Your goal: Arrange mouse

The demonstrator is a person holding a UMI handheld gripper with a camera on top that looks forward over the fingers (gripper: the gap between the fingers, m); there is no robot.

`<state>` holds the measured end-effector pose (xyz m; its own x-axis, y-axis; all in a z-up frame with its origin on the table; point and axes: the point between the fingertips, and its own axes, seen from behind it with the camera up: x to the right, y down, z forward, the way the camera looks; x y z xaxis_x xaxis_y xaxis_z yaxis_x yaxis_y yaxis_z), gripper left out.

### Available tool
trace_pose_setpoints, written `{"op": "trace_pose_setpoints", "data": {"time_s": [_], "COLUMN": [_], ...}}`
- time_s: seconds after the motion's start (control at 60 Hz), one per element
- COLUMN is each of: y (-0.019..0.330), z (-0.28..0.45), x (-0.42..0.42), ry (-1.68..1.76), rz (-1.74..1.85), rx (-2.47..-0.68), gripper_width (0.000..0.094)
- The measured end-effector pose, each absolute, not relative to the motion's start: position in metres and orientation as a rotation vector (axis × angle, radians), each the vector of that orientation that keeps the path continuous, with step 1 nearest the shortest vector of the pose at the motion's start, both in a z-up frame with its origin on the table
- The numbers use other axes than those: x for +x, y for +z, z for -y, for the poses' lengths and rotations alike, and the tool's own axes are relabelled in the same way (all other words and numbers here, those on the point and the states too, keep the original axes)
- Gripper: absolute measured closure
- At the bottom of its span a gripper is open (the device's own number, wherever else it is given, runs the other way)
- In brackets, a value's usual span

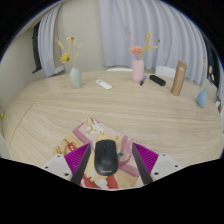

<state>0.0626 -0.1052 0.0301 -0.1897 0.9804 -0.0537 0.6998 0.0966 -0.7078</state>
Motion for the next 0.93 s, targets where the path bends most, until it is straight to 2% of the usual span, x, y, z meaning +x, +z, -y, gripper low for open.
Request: {"op": "trace_pose_setpoints", "data": {"time_s": [0.217,0.35,0.65,0.933], "y": [0.098,0.119,0.129,0.129], "z": [0.026,-0.032,-0.136,-0.170], "x": [0.121,0.172,0.265,0.314], "ry": [0.841,0.804,0.695,0.653], "rz": [1.896,1.830,1.687,1.645], "rx": [-1.642,-1.704,-1.768,-1.775], "gripper_width": [0.0088,0.0086,0.0083,0.0084]}}
